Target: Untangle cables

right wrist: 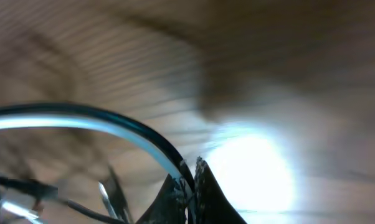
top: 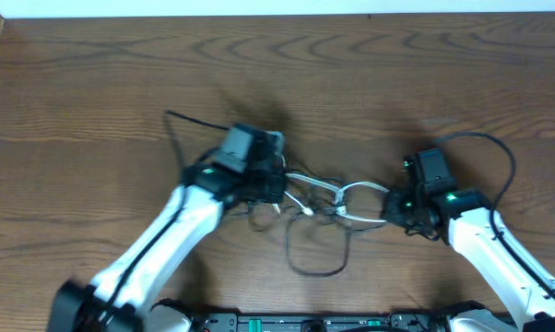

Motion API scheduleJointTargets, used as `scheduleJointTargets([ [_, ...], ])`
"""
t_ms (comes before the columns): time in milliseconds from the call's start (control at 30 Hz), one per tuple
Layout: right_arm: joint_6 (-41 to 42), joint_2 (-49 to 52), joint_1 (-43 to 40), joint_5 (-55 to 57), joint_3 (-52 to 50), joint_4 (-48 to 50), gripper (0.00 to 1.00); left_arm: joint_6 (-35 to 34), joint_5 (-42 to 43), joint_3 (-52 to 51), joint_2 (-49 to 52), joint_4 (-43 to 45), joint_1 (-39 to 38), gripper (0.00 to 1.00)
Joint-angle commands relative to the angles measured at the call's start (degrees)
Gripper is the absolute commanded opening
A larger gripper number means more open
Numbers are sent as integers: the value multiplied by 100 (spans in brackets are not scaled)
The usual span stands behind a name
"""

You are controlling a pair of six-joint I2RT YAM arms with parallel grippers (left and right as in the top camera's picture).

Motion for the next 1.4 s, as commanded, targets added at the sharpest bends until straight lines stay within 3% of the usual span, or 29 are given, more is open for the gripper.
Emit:
scheduleJointTargets([
  [0, 363, -7, -507, 1261, 28, -164, 1, 380, -129, 20, -745, -229, 549, 8],
  [233, 363, -7, -1425, 1255, 28, -247, 1, 372, -127, 20, -2048, -262, 1650, 8],
  [433, 358, -7, -1801, 973, 26, -254, 1, 85, -98, 20, -2516, -264, 2240, 8],
  [633, -1231, -7, -1731, -1624, 28, 658, 1, 2, 592, 20, -2293, -238, 2199, 8],
  [667, -1517, -7, -1707, -2223, 26, 859, 1, 2, 675, 20, -2218, -240, 2175, 17],
  [767, -2273, -7, -1604, -4046, 28, 1445, 1, 4, 997, 20, -1943, -240, 2044, 70],
  [833, -2616, -7, -1499, -4990, 28, 1718, 1, 4, 1141, 20, -1755, -238, 1926, 80],
  [933, -2844, -7, -1303, -5777, 28, 1967, 1, 7, 1235, 20, -1458, -236, 1665, 82],
  [1233, -2885, -7, -756, -5829, 28, 2083, 1, 9, 1233, 20, -728, 74, 625, 82],
  [1367, -2887, -7, -549, -6380, 28, 2315, 1, 7, 1233, 20, -391, 358, 225, 82],
])
